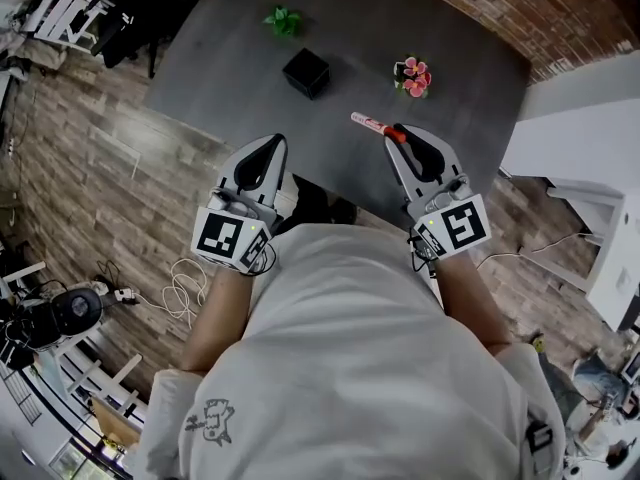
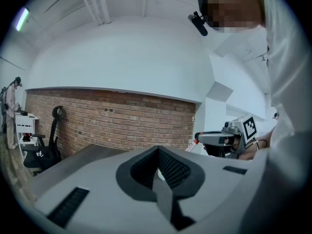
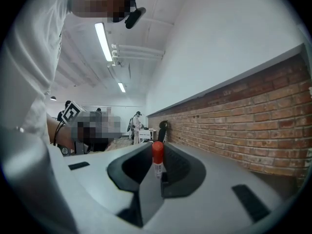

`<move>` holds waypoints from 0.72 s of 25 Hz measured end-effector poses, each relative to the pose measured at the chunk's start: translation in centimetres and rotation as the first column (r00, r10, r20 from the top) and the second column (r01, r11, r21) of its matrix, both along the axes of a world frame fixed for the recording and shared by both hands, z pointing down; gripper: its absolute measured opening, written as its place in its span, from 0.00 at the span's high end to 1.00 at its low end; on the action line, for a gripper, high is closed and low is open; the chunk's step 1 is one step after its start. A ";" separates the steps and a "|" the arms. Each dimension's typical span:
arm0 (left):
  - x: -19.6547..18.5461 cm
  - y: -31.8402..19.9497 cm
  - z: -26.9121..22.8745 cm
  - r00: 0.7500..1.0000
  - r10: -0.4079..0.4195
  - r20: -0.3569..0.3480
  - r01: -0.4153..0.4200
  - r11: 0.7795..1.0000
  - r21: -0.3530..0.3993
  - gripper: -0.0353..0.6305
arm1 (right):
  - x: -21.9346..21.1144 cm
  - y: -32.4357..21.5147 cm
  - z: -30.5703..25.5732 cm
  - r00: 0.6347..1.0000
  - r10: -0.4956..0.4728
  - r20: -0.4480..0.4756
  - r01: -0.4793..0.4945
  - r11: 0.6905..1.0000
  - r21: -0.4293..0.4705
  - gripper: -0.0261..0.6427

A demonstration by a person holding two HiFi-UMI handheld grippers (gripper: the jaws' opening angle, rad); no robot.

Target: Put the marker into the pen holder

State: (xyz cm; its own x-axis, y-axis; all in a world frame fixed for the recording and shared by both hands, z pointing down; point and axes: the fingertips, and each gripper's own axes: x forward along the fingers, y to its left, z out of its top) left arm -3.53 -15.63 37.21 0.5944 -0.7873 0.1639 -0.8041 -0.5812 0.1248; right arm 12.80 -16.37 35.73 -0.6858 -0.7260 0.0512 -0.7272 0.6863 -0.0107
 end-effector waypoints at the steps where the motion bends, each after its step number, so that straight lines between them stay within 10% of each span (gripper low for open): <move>1: -0.2 -0.4 0.2 1.000 -0.002 -0.001 0.002 1.000 -0.004 0.93 | -0.2 -0.4 0.1 1.000 -0.003 -0.002 0.003 1.000 -0.002 0.85; 18: -2.9 -6.8 3.2 1.000 0.016 -0.012 -0.017 0.996 -0.089 0.93 | -4.8 -7.8 3.6 0.999 -0.041 -0.025 0.039 0.996 -0.081 0.85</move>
State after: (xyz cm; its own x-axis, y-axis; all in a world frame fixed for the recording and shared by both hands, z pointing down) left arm -6.38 -22.40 40.45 0.6097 -0.7597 0.2263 -0.7926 -0.5809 0.1853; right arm 8.03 -24.20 39.30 -0.7121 -0.6905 0.1271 -0.6997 0.7128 -0.0477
